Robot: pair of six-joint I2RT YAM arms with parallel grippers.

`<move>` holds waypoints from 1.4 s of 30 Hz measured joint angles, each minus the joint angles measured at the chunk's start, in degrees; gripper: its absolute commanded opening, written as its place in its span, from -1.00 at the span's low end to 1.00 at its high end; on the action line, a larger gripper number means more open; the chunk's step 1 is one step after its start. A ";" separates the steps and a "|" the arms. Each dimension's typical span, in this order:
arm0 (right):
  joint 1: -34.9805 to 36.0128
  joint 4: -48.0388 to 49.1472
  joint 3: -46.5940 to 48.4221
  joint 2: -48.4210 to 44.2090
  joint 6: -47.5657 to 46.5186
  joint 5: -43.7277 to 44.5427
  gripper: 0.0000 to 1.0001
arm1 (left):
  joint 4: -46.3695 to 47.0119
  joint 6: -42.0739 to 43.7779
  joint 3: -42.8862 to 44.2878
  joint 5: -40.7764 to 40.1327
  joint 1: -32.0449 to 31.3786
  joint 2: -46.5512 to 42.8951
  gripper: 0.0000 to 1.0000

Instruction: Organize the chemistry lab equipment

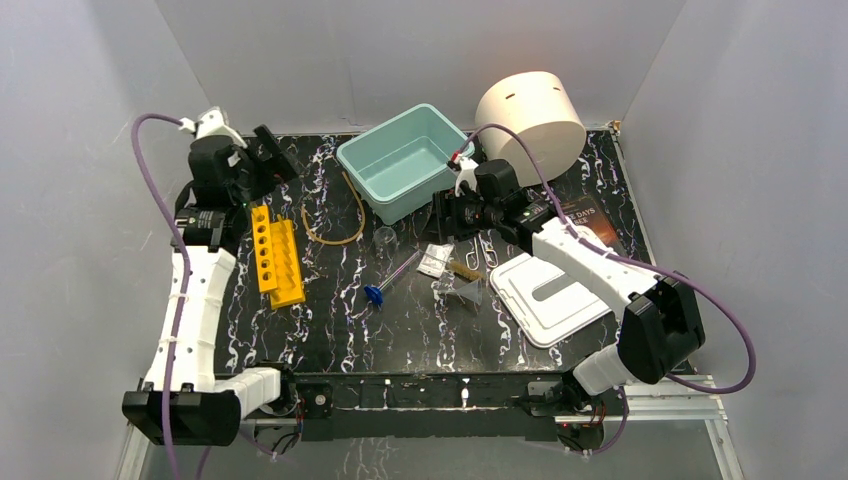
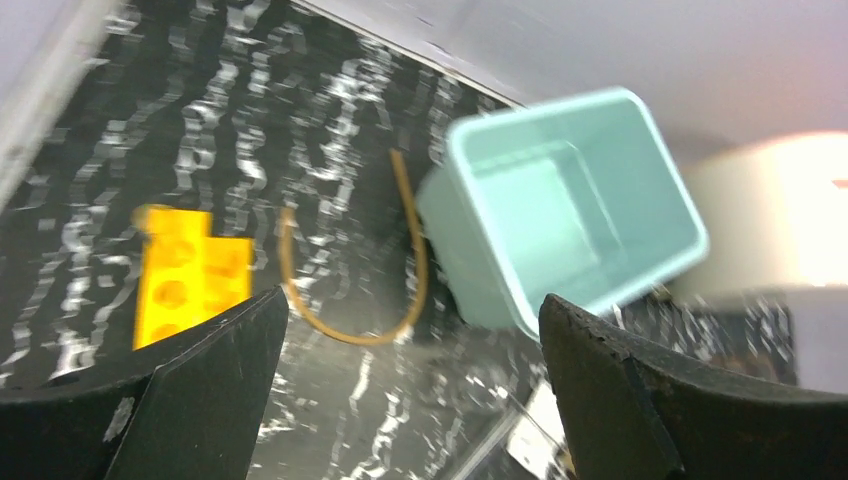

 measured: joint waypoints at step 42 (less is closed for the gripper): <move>-3.34 -6.43 -12.59 -6.62 24.48 15.65 0.43 | 4.79 9.33 -22.58 11.34 -33.35 22.29 -0.13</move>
